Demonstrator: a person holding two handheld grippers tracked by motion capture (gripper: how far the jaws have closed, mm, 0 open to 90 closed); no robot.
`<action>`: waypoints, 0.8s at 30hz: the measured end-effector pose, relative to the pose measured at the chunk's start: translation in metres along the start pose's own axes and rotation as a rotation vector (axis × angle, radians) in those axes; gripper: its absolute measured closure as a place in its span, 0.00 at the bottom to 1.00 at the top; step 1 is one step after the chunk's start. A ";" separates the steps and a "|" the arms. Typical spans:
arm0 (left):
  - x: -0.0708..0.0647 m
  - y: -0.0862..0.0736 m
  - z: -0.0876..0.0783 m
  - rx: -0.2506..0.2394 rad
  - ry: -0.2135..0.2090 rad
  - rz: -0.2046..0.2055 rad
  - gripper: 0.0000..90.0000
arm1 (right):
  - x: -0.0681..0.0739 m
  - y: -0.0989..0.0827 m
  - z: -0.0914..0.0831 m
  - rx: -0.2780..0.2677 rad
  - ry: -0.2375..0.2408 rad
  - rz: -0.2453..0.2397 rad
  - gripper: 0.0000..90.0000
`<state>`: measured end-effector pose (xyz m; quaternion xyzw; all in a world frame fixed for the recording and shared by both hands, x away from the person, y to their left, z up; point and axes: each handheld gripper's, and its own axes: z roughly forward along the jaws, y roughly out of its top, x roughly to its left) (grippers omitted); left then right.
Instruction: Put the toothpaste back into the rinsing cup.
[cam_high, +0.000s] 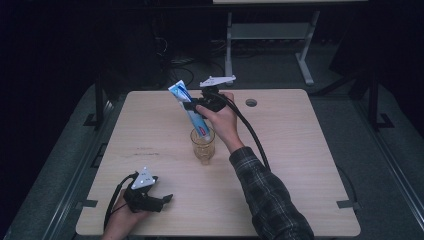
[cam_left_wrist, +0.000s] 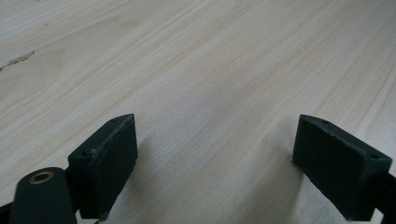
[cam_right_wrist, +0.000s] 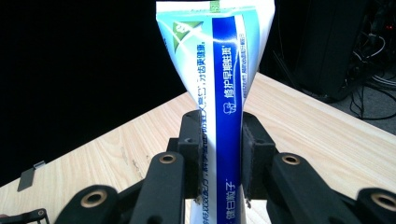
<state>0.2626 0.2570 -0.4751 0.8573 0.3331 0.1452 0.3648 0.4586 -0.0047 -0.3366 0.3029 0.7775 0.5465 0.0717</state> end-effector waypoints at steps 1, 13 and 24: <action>0.000 0.000 0.000 0.000 0.000 0.000 0.15 | 0.000 0.000 0.000 0.000 0.000 0.000 0.81; 0.000 0.000 0.000 0.000 0.000 0.000 0.15 | -0.001 -0.010 -0.003 0.000 0.010 0.000 0.81; 0.000 0.000 0.000 0.000 0.000 0.000 0.15 | -0.001 -0.021 -0.005 0.018 0.014 -0.006 0.81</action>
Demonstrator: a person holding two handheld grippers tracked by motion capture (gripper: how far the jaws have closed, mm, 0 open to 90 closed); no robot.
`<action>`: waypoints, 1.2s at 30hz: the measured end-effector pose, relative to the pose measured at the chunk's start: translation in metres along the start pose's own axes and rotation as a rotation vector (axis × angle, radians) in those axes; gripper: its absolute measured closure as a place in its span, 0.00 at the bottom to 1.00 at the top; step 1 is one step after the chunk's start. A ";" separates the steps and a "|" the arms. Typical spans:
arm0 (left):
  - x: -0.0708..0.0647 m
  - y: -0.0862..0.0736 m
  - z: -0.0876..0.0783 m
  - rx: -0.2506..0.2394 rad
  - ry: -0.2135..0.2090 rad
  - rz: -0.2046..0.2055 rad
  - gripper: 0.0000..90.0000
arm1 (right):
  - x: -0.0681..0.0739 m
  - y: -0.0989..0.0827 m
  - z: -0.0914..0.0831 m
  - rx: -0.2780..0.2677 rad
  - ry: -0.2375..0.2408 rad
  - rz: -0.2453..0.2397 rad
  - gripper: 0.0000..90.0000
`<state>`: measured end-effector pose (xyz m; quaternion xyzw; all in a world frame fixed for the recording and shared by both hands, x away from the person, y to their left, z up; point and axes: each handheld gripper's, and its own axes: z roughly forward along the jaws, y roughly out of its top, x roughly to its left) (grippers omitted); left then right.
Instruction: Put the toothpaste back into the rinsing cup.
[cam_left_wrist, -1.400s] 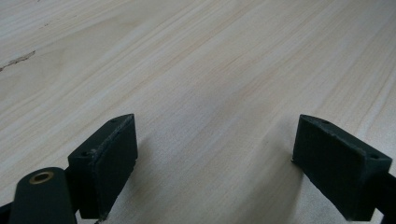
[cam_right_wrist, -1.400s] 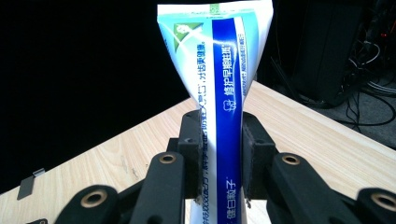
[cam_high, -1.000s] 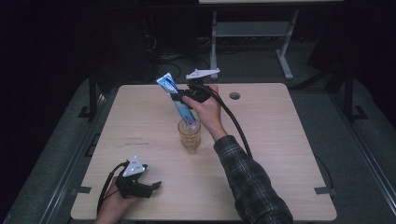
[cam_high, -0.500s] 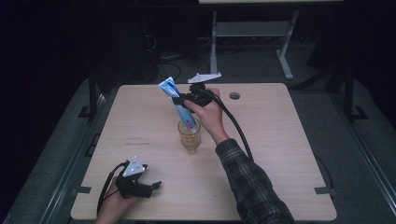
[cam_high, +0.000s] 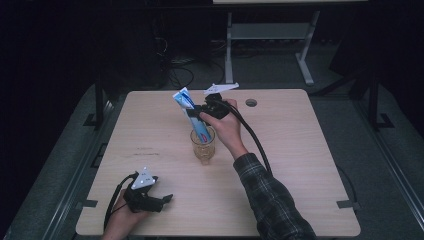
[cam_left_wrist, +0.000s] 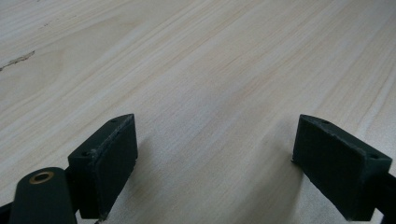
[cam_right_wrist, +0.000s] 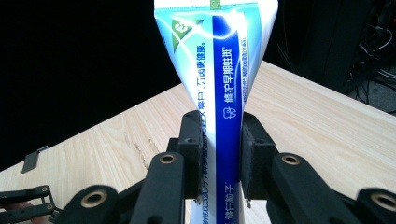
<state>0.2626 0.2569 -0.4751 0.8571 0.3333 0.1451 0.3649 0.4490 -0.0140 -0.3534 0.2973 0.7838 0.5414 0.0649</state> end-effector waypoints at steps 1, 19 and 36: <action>0.000 0.000 0.000 0.000 0.000 0.000 0.15 | 0.000 -0.001 0.000 0.002 0.001 0.002 0.81; 0.000 0.000 0.000 0.000 0.001 0.000 0.15 | -0.004 -0.017 -0.003 0.024 -0.001 0.002 0.82; 0.000 0.000 0.000 0.000 0.002 0.001 0.15 | -0.001 -0.034 -0.009 0.050 -0.005 -0.009 0.82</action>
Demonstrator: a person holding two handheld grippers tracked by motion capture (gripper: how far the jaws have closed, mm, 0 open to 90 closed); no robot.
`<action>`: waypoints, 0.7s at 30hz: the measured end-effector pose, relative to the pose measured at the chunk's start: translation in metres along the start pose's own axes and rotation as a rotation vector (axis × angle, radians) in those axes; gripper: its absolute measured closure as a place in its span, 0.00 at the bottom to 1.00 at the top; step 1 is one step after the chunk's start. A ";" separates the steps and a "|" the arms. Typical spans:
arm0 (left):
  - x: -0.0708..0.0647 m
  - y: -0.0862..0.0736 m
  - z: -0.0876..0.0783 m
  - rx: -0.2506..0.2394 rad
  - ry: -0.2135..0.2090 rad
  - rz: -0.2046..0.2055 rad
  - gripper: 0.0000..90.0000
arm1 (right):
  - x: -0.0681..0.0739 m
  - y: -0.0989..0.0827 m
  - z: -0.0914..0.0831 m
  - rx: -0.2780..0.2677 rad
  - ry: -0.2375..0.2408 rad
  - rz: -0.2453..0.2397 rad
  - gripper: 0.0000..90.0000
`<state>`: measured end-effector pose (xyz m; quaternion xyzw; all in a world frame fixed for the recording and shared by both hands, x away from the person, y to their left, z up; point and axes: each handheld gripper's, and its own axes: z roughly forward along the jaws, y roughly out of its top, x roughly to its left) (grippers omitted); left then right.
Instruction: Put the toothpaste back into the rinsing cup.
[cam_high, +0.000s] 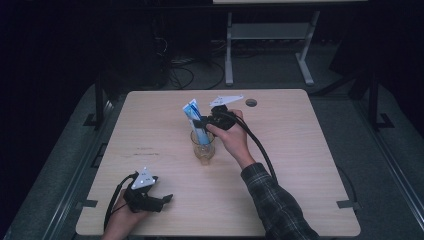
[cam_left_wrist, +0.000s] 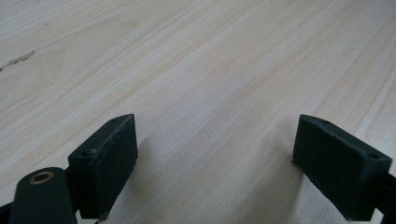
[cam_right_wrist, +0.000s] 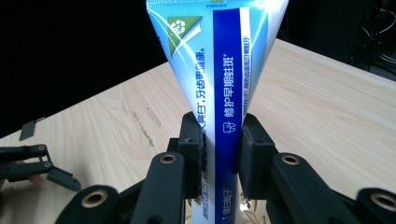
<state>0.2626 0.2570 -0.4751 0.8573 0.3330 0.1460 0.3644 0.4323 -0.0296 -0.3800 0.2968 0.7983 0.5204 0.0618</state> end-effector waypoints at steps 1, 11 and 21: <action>0.000 0.000 0.000 0.000 0.000 0.000 0.15 | 0.000 0.000 0.000 0.000 0.000 0.000 0.82; 0.000 0.000 0.000 0.000 0.000 -0.001 0.15 | 0.000 -0.004 -0.001 0.006 0.007 -0.001 0.80; 0.000 0.000 0.000 0.000 0.001 -0.003 0.15 | -0.004 -0.002 -0.005 -0.010 -0.005 0.009 0.57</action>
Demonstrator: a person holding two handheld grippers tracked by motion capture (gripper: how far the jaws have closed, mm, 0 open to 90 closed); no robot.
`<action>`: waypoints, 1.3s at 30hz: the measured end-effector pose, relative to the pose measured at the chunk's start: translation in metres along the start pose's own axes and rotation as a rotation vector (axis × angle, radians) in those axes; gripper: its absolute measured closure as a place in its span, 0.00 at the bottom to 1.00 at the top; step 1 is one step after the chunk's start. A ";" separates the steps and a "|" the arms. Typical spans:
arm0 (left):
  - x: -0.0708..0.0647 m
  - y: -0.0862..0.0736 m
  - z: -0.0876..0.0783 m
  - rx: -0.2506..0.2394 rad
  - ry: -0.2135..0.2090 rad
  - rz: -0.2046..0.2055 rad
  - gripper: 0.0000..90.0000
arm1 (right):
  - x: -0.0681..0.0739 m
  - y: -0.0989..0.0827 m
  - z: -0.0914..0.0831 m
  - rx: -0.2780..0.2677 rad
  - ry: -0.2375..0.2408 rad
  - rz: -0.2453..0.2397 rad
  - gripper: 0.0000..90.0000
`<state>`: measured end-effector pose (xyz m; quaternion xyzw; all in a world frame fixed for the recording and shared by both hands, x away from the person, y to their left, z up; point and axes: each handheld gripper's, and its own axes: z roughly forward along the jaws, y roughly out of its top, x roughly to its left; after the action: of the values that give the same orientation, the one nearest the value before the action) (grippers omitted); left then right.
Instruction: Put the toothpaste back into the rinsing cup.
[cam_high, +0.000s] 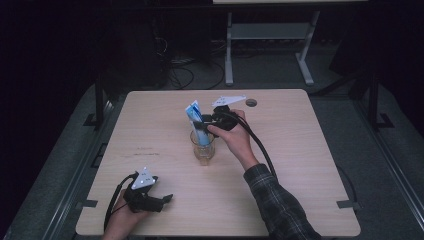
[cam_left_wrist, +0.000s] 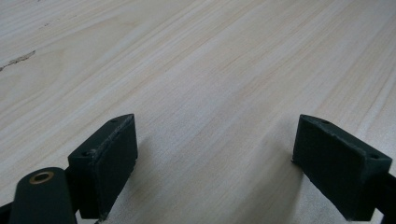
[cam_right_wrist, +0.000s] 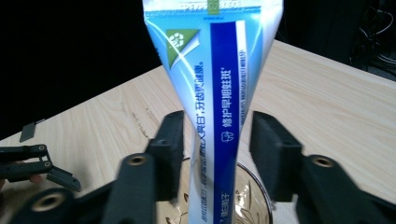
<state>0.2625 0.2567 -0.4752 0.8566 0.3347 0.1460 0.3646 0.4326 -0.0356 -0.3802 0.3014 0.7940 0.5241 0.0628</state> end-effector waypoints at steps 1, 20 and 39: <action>0.000 0.000 0.000 0.000 0.001 0.001 0.15 | -0.001 0.000 -0.001 0.009 -0.003 -0.005 0.54; 0.000 0.000 0.000 -0.001 0.002 -0.004 0.15 | -0.011 -0.003 -0.040 0.026 -0.031 -0.018 0.45; 0.000 0.000 0.000 -0.002 0.002 -0.005 0.15 | -0.013 -0.026 -0.074 0.026 -0.069 -0.021 0.45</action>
<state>0.2622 0.2563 -0.4752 0.8553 0.3370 0.1462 0.3653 0.4017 -0.1083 -0.3727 0.3116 0.8014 0.5023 0.0918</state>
